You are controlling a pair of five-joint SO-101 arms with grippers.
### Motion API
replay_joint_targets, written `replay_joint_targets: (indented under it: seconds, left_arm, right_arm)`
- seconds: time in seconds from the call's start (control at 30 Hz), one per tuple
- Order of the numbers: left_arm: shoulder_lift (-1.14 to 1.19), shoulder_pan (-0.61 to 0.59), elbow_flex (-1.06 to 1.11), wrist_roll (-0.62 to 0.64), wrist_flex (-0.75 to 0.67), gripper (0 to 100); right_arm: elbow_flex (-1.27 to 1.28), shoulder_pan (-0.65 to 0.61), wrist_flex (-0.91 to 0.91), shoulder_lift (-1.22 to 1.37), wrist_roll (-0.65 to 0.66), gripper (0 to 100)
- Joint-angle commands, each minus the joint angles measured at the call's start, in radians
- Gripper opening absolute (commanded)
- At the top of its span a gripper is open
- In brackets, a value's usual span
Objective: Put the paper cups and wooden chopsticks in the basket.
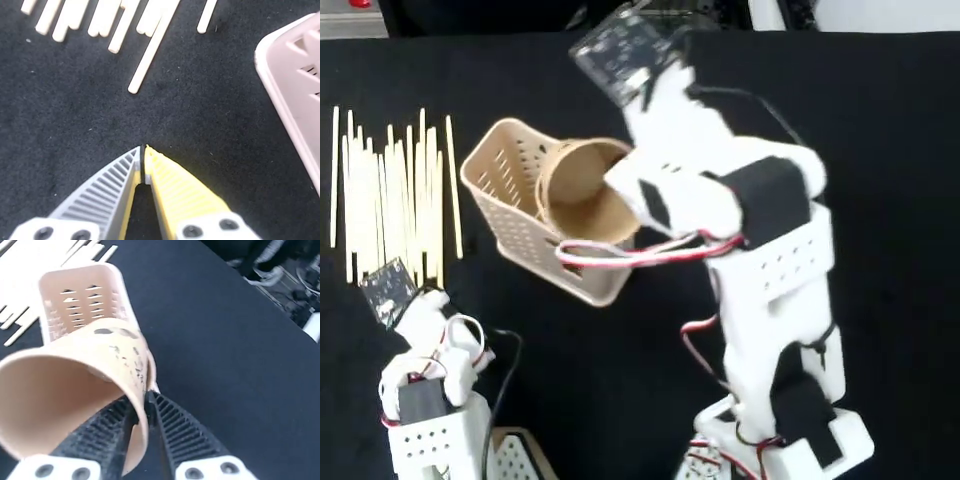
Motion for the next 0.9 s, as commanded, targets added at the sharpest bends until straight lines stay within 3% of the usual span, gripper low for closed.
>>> replay_joint_targets:
  seconds: [0.0, 0.27, 0.57, 0.67, 0.87]
  left_arm:
    - [-0.005, 0.007, 0.016, 0.006, 0.005, 3]
    - [-0.005, 0.007, 0.016, 0.006, 0.005, 3]
    - [-0.005, 0.007, 0.016, 0.006, 0.005, 3]
    - [-0.005, 0.007, 0.016, 0.006, 0.005, 3]
    - [-0.005, 0.007, 0.016, 0.006, 0.005, 3]
  right_arm:
    - [0.027, -0.077, 0.037, -0.041, -0.009, 1.5]
    - [0.039, -0.077, 0.035, -0.085, -0.012, 14.5]
    - [-0.047, -0.077, 0.003, -0.134, -0.028, 14.9]
    - [-0.097, -0.077, -0.038, -0.13, -0.086, 14.9]
    - [0.042, -0.08, -0.212, -0.13, -0.14, 14.9]
